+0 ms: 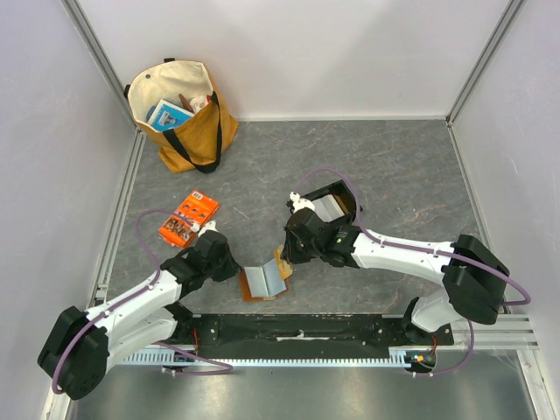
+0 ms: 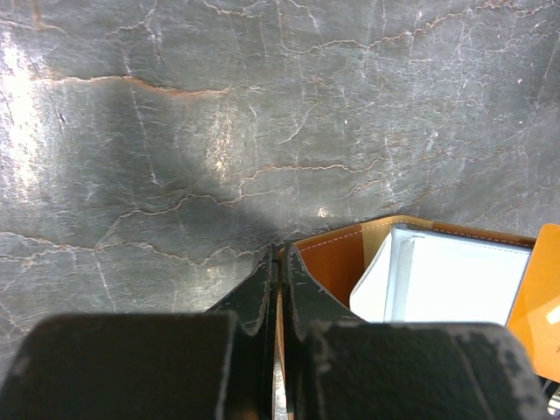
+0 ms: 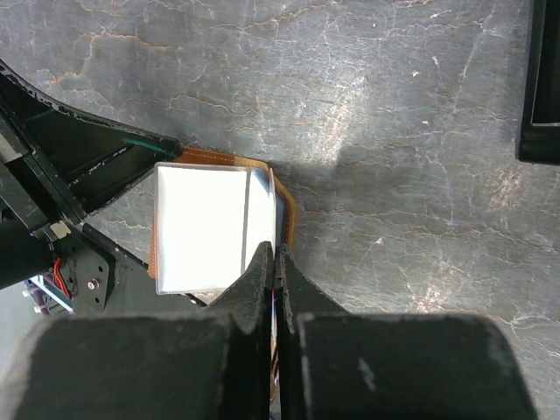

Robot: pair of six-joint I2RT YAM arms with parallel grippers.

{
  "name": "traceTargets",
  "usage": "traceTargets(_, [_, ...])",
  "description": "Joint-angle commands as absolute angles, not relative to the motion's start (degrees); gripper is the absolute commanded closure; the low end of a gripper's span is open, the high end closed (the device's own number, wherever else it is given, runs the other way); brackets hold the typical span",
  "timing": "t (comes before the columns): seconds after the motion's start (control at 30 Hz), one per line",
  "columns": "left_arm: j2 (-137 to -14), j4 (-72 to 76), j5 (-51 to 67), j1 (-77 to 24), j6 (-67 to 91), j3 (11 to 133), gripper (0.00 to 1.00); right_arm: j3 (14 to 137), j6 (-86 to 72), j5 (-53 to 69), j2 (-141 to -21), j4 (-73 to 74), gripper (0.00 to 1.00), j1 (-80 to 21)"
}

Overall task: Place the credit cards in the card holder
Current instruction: Turn over the card slot in the card holder.

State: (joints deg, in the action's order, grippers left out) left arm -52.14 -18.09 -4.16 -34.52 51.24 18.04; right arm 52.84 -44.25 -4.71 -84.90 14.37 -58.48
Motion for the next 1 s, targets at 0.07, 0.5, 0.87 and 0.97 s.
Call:
traceTargets(0.07, [-53.0,-18.6,-6.1,-34.6,47.9,19.3,0.98,53.4,-43.3,-4.7,-82.4,16.1,1.0,-58.1])
traceTargets(0.5, [-53.4,-18.4,-6.1,-34.6,47.4,19.7,0.98,52.6,-43.4,-4.9,-81.5,17.1,1.0,-57.8])
traceTargets(0.87, [-54.3,-17.8,-5.5,-34.5,47.3,19.8,0.98,50.5,-44.9,-3.0,-84.4,14.9,1.0,-57.8])
traceTargets(0.97, [-54.2,-17.8,-5.3,-34.6,47.4,19.6,0.98,50.3,-45.4,-1.9,-85.2,13.7,1.0,-57.8])
